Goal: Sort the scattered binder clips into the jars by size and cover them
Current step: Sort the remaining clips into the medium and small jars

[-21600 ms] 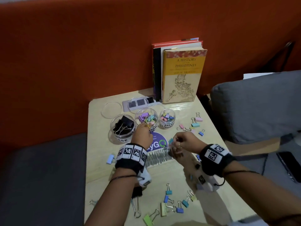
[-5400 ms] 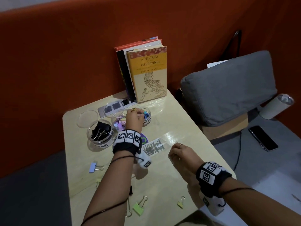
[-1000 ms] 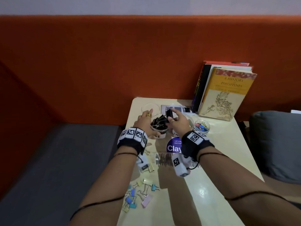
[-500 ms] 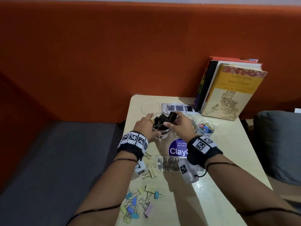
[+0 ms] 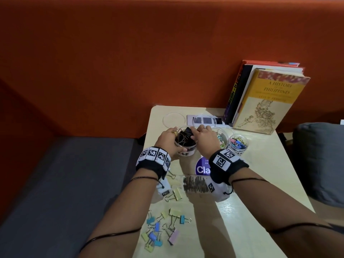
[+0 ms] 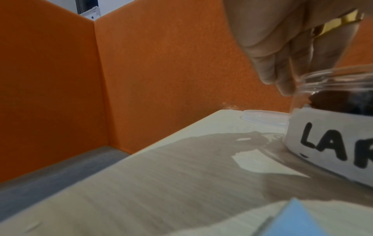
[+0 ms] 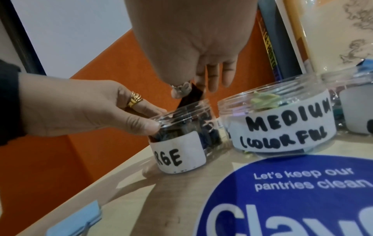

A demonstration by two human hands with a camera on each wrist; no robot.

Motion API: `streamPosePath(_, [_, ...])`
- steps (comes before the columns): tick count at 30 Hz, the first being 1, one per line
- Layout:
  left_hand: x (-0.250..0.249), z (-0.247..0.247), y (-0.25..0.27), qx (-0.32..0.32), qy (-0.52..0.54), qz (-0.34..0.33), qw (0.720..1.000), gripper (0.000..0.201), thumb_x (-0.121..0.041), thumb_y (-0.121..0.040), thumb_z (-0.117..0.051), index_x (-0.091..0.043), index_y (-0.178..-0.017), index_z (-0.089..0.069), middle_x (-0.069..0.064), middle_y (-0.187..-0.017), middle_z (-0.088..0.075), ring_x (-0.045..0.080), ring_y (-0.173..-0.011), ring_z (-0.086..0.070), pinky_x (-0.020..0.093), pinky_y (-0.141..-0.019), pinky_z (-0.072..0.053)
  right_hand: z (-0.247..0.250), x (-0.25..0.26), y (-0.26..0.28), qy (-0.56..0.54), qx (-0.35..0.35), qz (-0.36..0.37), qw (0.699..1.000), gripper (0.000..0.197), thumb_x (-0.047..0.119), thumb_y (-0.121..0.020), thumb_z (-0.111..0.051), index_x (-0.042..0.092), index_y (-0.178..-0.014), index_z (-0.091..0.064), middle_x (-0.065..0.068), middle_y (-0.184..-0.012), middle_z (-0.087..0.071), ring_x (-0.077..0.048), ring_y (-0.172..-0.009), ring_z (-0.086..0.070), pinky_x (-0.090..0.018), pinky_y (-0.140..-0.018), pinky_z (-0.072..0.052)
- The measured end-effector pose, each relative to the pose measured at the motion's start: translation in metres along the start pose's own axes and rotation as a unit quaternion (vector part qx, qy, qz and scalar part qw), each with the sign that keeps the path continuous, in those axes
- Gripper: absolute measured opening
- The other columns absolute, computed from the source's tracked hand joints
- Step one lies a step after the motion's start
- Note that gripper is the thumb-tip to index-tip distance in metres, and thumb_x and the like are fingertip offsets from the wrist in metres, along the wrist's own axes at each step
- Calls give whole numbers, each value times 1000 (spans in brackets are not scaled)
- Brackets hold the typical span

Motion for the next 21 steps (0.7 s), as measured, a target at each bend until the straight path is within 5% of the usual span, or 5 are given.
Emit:
streamPosePath(7, [-9, -4, -1, 30, -60, -11, 998, 82, -35, -71, -79, -9, -139, -41, 4, -145, -36, 22, -132, -40, 33, -110, -34, -4, -6, -5, 68, 50, -13, 996, 43, 41, -94, -40, 22, -132, -41, -12, -146, -28, -34, -127, -28, -47, -100, -31])
streamPosePath(14, [-12, -12, -6, 60, -132, -15, 989, 73, -40, -74, -75, -8, -133, -47, 6, -133, -31, 26, -122, -42, 40, -101, -43, -26, -17, 2, 58, 139, -41, 988, 51, 49, -95, -27, 27, -142, -25, -9, -154, -19, -36, -138, -17, -54, -107, -22])
streamPosePath(19, [-12, -17, -7, 66, -163, -20, 984, 70, -47, -76, -71, -9, -131, -49, 7, -129, -30, 26, -120, -40, 39, -96, -45, -4, -8, 7, -138, 4, 6, 990, 47, 32, -94, -47, 17, -138, -38, -9, -151, -29, -32, -138, -26, -46, -110, -28])
streamPosePath(21, [-13, -17, -7, 59, -173, -25, 983, 69, -48, -76, -69, -10, -130, -49, 7, -129, -30, 26, -119, -40, 39, -92, -45, -11, 4, 16, -172, 16, 64, 983, 44, 25, -96, -45, 14, -138, -38, -6, -152, -29, -29, -143, -16, -46, -115, -20])
Point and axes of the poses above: each hand's wrist, its own y-axis away from the middle knuckle, its own z-axis out of the back of the hand, x = y × z, the point moved 10 cm from there along -y, towards the middle knuckle
